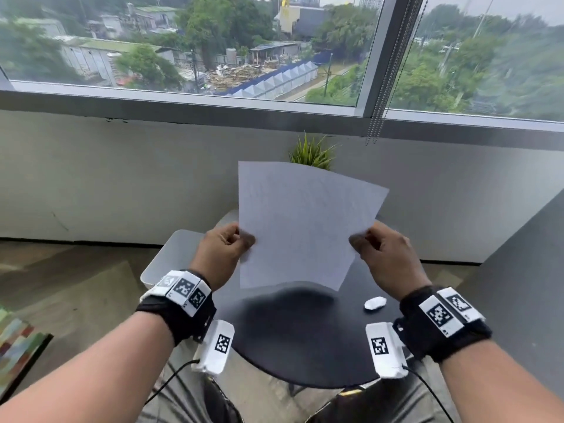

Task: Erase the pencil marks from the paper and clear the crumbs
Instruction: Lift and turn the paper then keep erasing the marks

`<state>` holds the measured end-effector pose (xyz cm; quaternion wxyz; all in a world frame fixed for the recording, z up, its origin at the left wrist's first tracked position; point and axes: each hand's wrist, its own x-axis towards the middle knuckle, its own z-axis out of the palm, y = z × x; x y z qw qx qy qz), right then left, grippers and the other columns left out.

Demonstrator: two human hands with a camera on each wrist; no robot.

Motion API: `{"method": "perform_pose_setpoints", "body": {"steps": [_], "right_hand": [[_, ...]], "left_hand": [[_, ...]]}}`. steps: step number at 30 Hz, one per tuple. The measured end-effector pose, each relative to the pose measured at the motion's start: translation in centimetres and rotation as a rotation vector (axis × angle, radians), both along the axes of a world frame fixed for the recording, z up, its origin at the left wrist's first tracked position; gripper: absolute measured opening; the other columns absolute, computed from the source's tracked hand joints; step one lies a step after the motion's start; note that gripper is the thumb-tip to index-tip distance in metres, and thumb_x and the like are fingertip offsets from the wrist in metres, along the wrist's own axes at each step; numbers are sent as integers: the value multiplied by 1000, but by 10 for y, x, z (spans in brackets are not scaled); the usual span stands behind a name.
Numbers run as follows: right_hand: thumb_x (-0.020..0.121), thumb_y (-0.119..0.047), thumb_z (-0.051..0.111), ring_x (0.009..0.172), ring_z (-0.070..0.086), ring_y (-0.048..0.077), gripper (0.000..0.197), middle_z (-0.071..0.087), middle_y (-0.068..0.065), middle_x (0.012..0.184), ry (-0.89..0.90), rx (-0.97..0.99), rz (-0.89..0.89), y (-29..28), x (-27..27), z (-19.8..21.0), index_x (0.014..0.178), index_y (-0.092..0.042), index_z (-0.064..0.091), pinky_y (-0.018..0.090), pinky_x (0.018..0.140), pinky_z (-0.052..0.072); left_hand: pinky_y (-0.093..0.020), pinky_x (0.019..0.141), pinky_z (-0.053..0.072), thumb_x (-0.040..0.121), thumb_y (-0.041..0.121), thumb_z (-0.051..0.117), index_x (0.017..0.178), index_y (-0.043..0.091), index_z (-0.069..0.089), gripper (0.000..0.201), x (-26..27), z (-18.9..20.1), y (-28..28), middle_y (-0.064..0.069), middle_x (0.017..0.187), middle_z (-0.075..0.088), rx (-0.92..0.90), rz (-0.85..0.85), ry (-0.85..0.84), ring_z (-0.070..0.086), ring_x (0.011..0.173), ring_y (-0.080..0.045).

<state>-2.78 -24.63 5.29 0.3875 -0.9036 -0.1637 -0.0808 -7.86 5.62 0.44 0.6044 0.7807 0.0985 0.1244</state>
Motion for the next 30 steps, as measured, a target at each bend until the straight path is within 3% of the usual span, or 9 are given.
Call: {"method": "perform_pose_setpoints", "body": {"steps": [3, 6, 8, 12, 15, 18, 22, 27, 30], "right_hand": [[90, -37, 61, 74, 65, 20, 13, 65, -8, 71, 54, -28, -16, -4, 9, -4, 80, -29, 59, 36, 70, 50], [88, -37, 64, 71, 67, 17, 7, 67, -7, 77, 87, 87, -61, -15, 19, -11, 86, -32, 59, 37, 70, 53], [86, -36, 65, 79, 65, 14, 7, 67, -9, 85, 164, -43, -54, -26, 23, -23, 89, -32, 61, 34, 76, 51], [84, -34, 65, 101, 59, 17, 21, 58, -4, 105, 398, -544, 29, -51, 18, -73, 104, -33, 62, 32, 90, 46], [84, -30, 58, 114, 48, 24, 33, 48, -4, 117, 403, -677, 6, -64, 4, -100, 117, -37, 58, 39, 98, 42], [87, -26, 56, 111, 44, 25, 29, 47, -5, 115, 340, -640, -27, -67, -4, -110, 113, -37, 58, 42, 96, 42], [92, -44, 55, 107, 45, 25, 16, 49, -4, 107, 313, -590, -72, -70, -3, -114, 102, -34, 60, 41, 92, 43], [90, -41, 56, 104, 53, 24, 11, 54, -3, 106, 336, -489, -98, -59, -4, -107, 97, -33, 59, 40, 93, 45], [90, -37, 58, 93, 58, 16, 9, 59, -7, 99, 351, -381, -61, -42, -15, -92, 96, -30, 60, 36, 84, 47]], "left_hand": [[-32, 65, 48, 94, 11, 68, 82, 14, 72, 13, 5, -1, -2, 10, 60, 61, 102, -12, 97, 53, 56, -10], [-39, 64, 50, 92, 6, 67, 89, -6, 68, 12, 12, 0, 1, -14, 75, 60, -32, 36, 128, 54, 64, -22], [-31, 57, 46, 92, 5, 67, 88, -13, 63, 20, 12, 0, 0, -15, 72, 54, -100, 71, 195, 49, 57, -21], [-25, 49, 42, 90, 5, 70, 74, 1, 63, 18, -6, -27, -5, -7, 55, 54, -68, 89, 400, 46, 45, -17], [-39, 57, 57, 89, 3, 72, 84, -5, 66, 11, -25, -47, -12, -25, 79, 70, -68, 66, 488, 63, 65, -28], [-43, 63, 62, 89, 3, 73, 98, 3, 65, 12, -39, -50, -23, -22, 98, 73, -88, 92, 504, 72, 81, -37], [-41, 79, 57, 89, 28, 73, 130, 31, 49, 47, -45, -52, -22, -2, 96, 62, 303, 72, 489, 65, 93, -24], [-39, 97, 45, 99, 38, 56, 105, 30, 68, 15, -49, -58, -22, 7, 119, 47, 778, -109, 435, 52, 111, -19], [-42, 108, 35, 99, 41, 52, 120, 35, 64, 25, -52, -64, -28, 6, 138, 45, 921, -226, 431, 42, 131, -21]]}}
